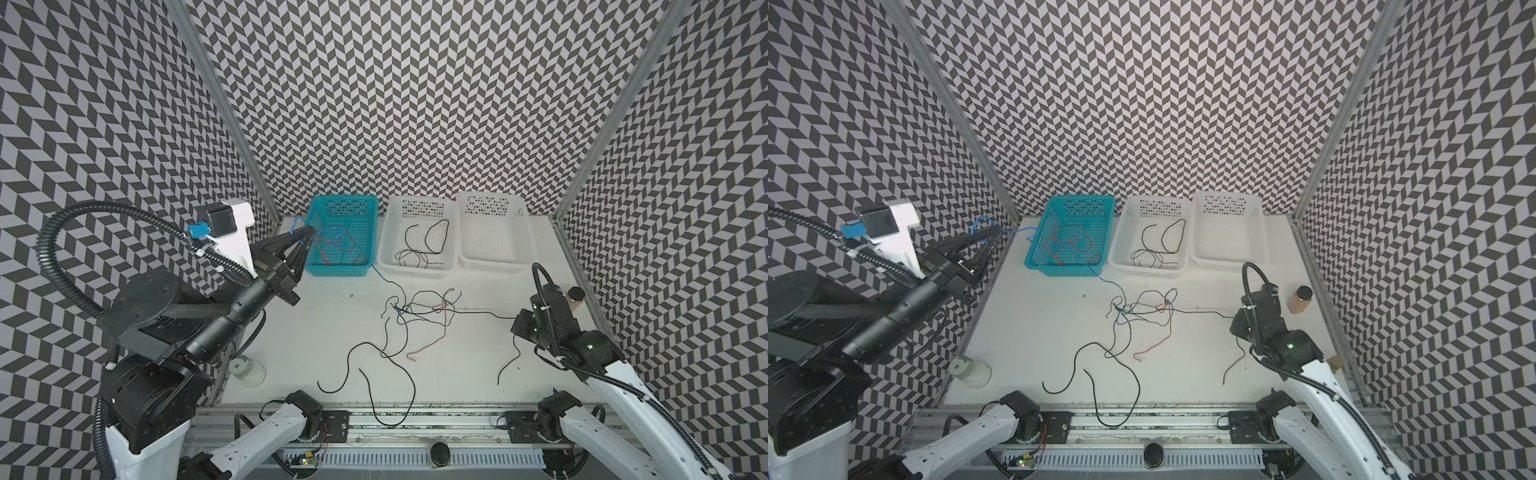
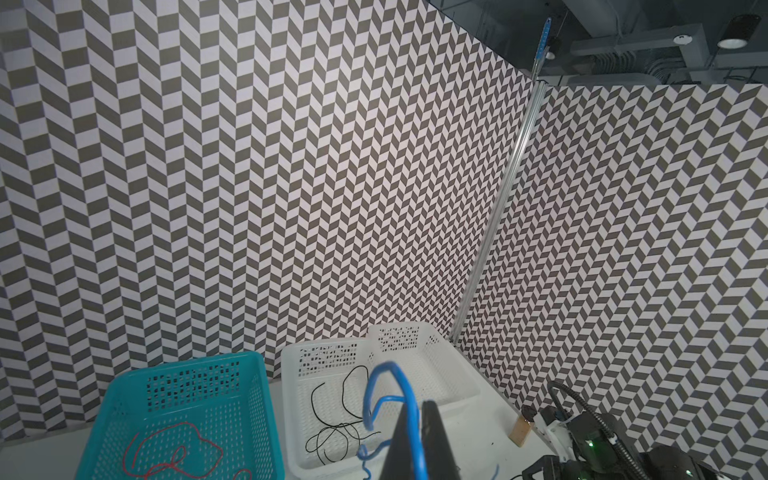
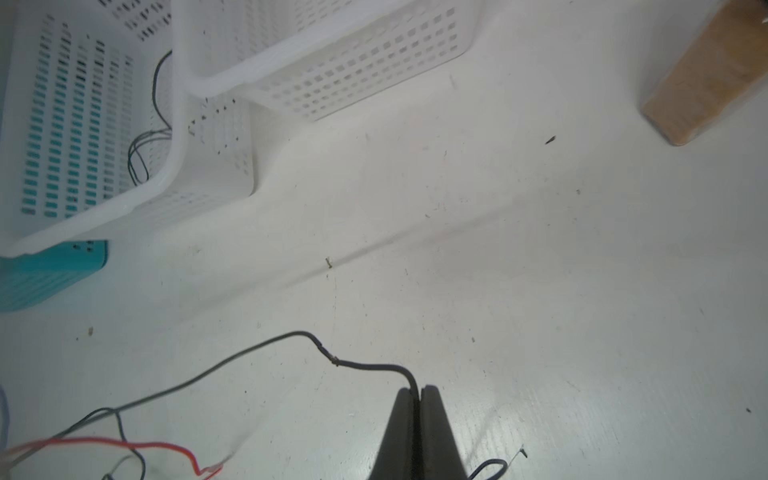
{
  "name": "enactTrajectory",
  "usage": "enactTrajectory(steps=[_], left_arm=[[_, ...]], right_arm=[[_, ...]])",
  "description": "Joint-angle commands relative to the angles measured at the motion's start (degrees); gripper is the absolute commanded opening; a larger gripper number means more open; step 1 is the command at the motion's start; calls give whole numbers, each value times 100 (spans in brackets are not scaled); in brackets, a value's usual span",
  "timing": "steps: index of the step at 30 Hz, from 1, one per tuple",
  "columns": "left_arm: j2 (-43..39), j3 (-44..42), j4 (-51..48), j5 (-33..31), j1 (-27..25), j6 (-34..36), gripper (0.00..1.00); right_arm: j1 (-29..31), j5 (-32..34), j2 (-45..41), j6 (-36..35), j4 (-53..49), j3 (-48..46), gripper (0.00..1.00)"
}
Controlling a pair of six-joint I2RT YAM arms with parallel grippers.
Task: Untangle the cables
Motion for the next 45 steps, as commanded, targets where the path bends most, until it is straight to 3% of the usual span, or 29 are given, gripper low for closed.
enactTrajectory(steps=[1,5,8,13,23,33,39,45], left_arm=[[290,214,-68,386,23,-132,0],[447,196,140,734,21,-320,0],[507,201,226,885,21,-409,0],[618,170,305,1197,21,-578,0],[510,-4,474,1470,13,-827,0],[320,-383,620,1625,13,-997,0],[261,-384,684,1607,4,-1034,0],[138,-475,644,1539,4,-986,0]], right_arm=[[1,-997,89,-522,536,266,25],[104,-2134,-203,-882,1663,54,42],[410,-2605,-253,-1101,2293,-21,48],[1468,-2389,25,-1417,3068,14,54],[2247,-1993,2002,229,4735,312,57],[2506,-1684,3183,1445,6544,187,58],[2655,-1445,3769,1688,6546,361,53],[2665,-1303,3822,1693,6318,377,19]])
